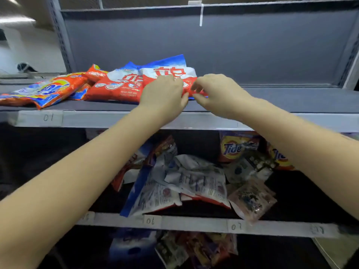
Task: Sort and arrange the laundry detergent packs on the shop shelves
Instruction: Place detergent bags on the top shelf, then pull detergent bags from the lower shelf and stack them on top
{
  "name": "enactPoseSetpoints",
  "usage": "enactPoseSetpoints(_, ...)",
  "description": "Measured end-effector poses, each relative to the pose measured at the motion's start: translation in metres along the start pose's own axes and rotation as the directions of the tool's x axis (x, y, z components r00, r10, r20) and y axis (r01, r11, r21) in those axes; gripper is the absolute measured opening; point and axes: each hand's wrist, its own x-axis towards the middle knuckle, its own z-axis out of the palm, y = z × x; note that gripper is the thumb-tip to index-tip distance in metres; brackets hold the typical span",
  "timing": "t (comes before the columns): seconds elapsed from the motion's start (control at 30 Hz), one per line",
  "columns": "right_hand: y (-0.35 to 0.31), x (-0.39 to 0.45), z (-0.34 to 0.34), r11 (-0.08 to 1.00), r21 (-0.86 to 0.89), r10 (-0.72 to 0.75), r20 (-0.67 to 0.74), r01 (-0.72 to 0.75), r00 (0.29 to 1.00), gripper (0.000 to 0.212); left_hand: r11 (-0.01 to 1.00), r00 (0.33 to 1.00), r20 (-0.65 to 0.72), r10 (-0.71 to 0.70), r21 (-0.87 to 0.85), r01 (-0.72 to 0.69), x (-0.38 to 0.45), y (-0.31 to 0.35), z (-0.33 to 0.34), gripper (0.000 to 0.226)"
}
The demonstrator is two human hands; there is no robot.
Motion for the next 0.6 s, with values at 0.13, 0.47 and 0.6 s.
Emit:
enactPoseSetpoints(0.13,-0.011,-0.074,0.006,0.994,0.102,-0.025,-0.006,0.025,1.0,0.03,0.987,0.998,-0.04,0.041,-0.151,-0.047,-0.068,0.036,0.004,0.032)
enactPoseSetpoints(0.47,0.004,-0.201,0.138,0.954,0.171,0.159,0.404,-0.245,0.901,0.035,0.962,0.977,0.193,0.087,-0.271,-0.032,-0.195,0.068,0.112,0.033)
enactPoseSetpoints(0.6,0.015,-0.209,0.198,0.937,0.02,0.301,0.458,-0.348,0.837,0.042,0.958,0.918,0.385,0.096,-0.286,0.02,-0.218,0.074,0.159,0.027)
